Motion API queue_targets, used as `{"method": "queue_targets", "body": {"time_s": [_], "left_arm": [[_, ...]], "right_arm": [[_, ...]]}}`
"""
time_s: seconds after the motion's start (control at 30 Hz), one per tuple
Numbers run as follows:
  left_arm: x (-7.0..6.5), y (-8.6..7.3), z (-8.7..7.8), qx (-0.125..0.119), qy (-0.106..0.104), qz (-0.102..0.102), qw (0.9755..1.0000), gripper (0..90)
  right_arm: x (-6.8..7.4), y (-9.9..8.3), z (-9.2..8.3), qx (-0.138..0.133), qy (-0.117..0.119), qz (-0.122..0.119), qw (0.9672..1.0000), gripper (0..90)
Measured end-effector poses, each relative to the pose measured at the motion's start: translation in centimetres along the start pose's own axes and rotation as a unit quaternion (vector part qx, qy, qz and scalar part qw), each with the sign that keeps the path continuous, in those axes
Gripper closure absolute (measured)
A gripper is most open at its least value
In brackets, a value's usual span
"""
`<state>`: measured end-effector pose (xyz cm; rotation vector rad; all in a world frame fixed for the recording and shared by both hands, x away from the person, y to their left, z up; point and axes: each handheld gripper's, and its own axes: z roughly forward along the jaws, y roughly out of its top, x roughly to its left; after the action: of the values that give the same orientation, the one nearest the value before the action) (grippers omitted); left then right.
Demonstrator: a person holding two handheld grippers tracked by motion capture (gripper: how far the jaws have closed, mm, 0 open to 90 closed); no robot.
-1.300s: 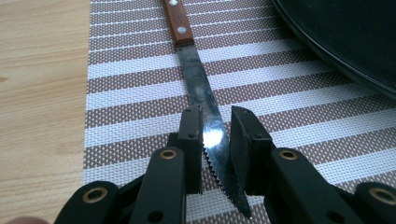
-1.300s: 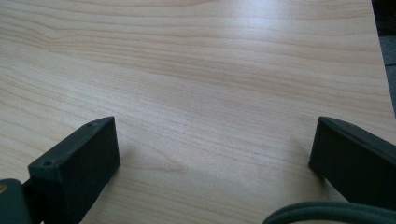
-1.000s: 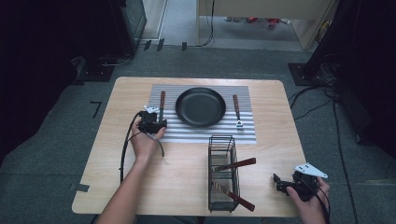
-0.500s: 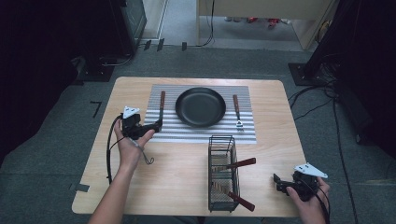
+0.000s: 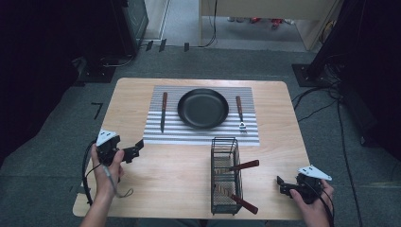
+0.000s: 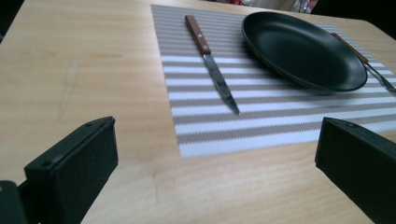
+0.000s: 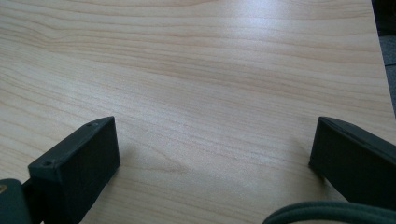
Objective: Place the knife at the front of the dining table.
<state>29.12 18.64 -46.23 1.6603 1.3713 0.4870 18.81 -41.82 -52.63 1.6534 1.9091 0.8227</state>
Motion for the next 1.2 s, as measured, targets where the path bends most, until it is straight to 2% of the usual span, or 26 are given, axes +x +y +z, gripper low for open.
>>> {"method": "queue_targets", "body": {"time_s": [0.03,0.1,0.27,0.37,0.5,0.57,0.6,0.67,0.7,0.8,0.87,0.9,0.97,1.2], "left_arm": [[0.0,0.0,0.0,0.0,0.0,0.0,1.0,0.0],[0.7,-1.2,-0.7,0.007,0.011,-0.003,0.9999,0.0],[1.8,-3.0,-2.1,0.016,0.021,-0.015,0.9995,0.0],[2.3,-4.1,-2.6,0.027,0.03,-0.013,0.9991,0.0],[3.0,-5.9,-3.0,0.054,0.051,-0.01,0.9972,0.0],[3.2,-6.3,-3.1,0.06,0.056,-0.009,0.9966,0.0],[3.5,-6.9,-3.3,0.069,0.061,-0.005,0.9957,0.0],[3.7,-7.1,-3.4,0.072,0.066,-0.001,0.9952,0.0],[3.9,-7.5,-3.5,0.078,0.075,0.005,0.9941,0.0],[4.1,-7.8,-3.5,0.079,0.086,0.011,0.9931,0.0],[3.8,-7.8,-3.3,0.084,0.093,0.023,0.9919,0.0],[3.6,-7.8,-3.1,0.088,0.101,0.031,0.9905,0.0],[3.1,-7.7,-2.7,0.102,0.127,0.051,0.9854,0.0],[2.7,-7.6,-2.3,0.103,0.127,0.052,0.9852,0.0]], "right_arm": [[0.0,0.0,0.0,0.0,0.0,0.0,1.0,0.9],[0.0,0.0,0.0,0.0,0.0,-0.001,1.0,0.9],[0.0,0.0,0.0,0.0,0.0,-0.001,1.0,0.9],[0.0,0.0,0.0,0.0,0.0,-0.001,1.0,0.9],[0.0,0.0,0.0,0.0,0.0,0.0,1.0,0.9],[0.0,0.0,0.0,0.0,0.0,0.0,1.0,0.8],[0.0,0.0,0.0,0.0,0.0,-0.001,1.0,0.8],[0.0,0.0,0.0,0.0,0.0,-0.001,1.0,0.8],[0.0,0.0,0.0,0.0,-0.001,0.0,1.0,0.7],[0.0,0.0,0.0,0.0,-0.001,0.0,1.0,0.5],[0.0,0.0,0.0,0.0,-0.001,0.001,1.0,0.4],[0.0,0.0,0.0,0.001,-0.001,0.001,1.0,0.3],[0.0,0.0,0.0,0.001,-0.001,0.001,1.0,0.3],[0.0,0.0,0.0,0.0,-0.001,0.001,1.0,0.3]]}}
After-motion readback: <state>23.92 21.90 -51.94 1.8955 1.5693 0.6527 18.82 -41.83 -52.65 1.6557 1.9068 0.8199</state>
